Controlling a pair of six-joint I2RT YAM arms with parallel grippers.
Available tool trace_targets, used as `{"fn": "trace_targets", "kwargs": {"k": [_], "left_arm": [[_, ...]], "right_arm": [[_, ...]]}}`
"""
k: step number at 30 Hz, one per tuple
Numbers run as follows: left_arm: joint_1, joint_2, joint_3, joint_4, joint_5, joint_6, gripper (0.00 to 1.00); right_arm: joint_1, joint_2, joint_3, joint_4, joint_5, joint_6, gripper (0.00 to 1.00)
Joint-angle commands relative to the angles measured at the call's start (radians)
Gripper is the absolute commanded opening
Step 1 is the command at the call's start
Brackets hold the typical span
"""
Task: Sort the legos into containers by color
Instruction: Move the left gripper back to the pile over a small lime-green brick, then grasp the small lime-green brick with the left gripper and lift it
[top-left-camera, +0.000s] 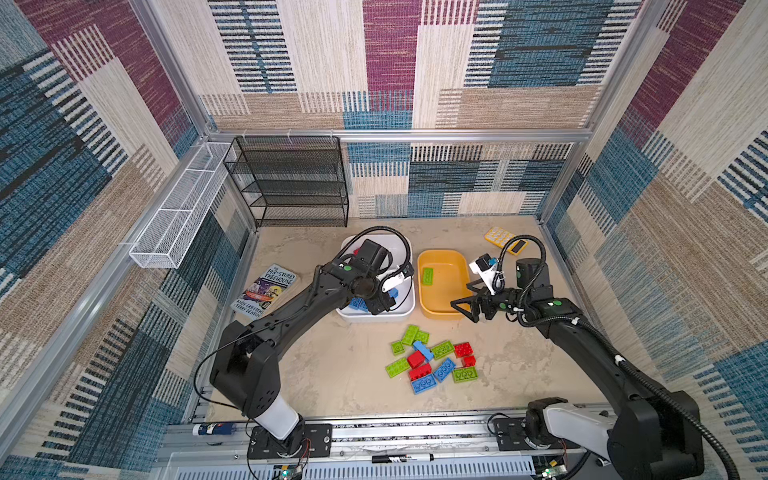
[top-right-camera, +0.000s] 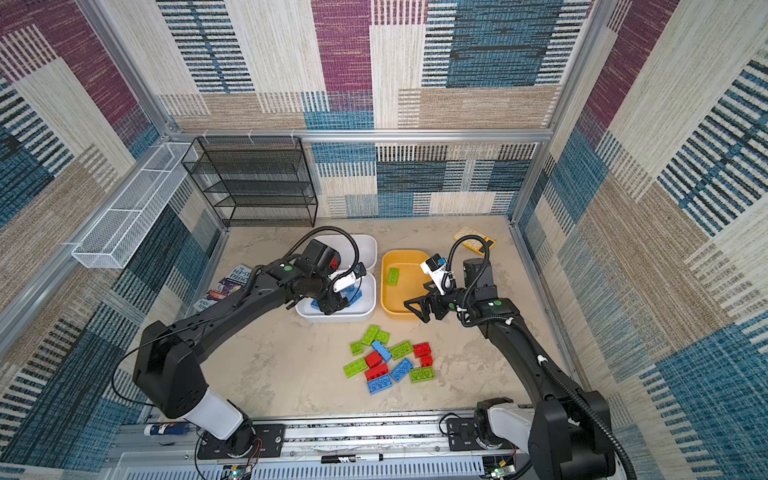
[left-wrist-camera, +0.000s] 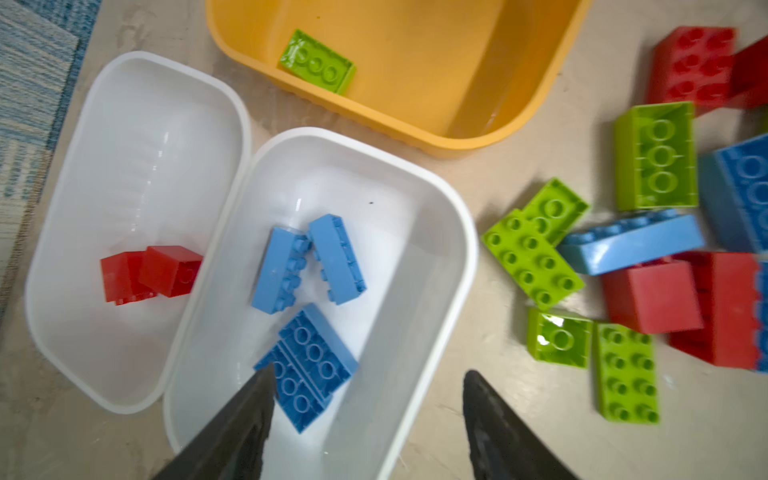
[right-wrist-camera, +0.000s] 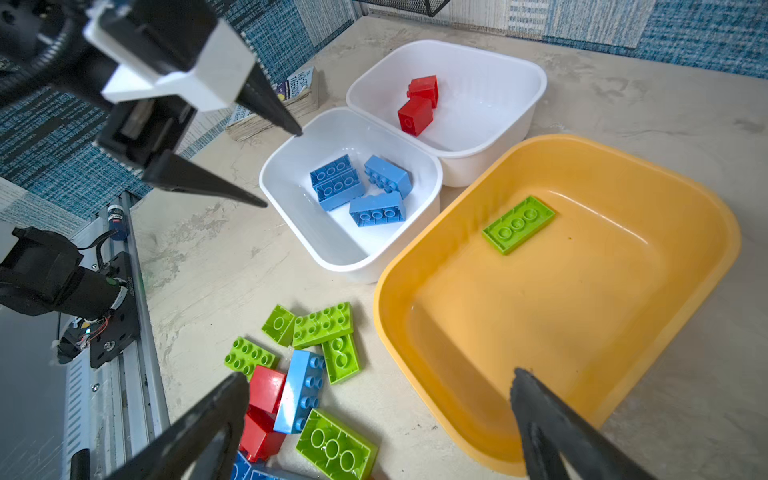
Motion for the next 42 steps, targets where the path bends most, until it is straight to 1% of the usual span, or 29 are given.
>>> {"fn": "trace_targets", "kwargs": {"k": [1, 3, 5, 7, 12, 20, 23, 29, 34, 37, 40, 41, 42], "left_arm": [[-0.028, -0.053, -0.049, -0.056, 0.059, -0.101, 0.72], [-0.05, -0.077, -0.108, -0.032, 0.075, -0.135, 0.72], [-0.085, -0.079, -0.151, -0.008, 0.068, -0.138, 0.71], [-0.118, -0.064, -0.188, 0.022, 0.052, -0.137, 0.71], [-0.158, 0.004, -0.237, 0.083, 0.032, -0.122, 0.7], [-0.171, 0.117, -0.242, 0.124, 0.042, -0.085, 0.68], [-0.181, 0.132, -0.252, 0.134, 0.055, -0.088, 0.67], [-0.184, 0.156, -0.261, 0.147, 0.042, -0.083, 0.64], [-0.183, 0.172, -0.251, 0.139, 0.044, -0.067, 0.57], [-0.183, 0.176, -0.238, 0.129, 0.061, -0.056, 0.5], [-0.184, 0.184, -0.228, 0.125, 0.069, -0.044, 0.4], [-0.183, 0.186, -0.225, 0.123, 0.072, -0.043, 0.38], [-0.183, 0.187, -0.223, 0.12, 0.072, -0.042, 0.37]], "right_arm": [[0.0, 0.005, 0.008, 0.013, -0.009, -0.009, 0.99], [0.0, 0.006, 0.006, 0.015, -0.011, -0.009, 0.99], [0.0, 0.006, 0.004, 0.018, -0.013, -0.009, 0.99], [-0.001, 0.011, 0.003, 0.016, -0.018, -0.011, 0.99], [-0.001, 0.001, -0.007, 0.012, -0.015, -0.013, 0.99], [0.0, -0.024, -0.035, 0.003, -0.004, -0.011, 0.99], [0.0, -0.027, -0.042, -0.001, -0.001, -0.014, 0.99], [-0.001, -0.021, -0.051, 0.006, -0.005, -0.01, 0.99], [0.0, -0.018, -0.047, 0.008, -0.005, -0.014, 0.99], [0.0, -0.018, -0.047, 0.009, -0.004, -0.014, 0.99], [0.0, -0.018, -0.047, 0.008, -0.004, -0.017, 0.99], [0.0, -0.019, -0.048, 0.008, -0.002, -0.018, 0.99], [0.001, -0.02, -0.048, 0.007, -0.001, -0.016, 0.99]]}}
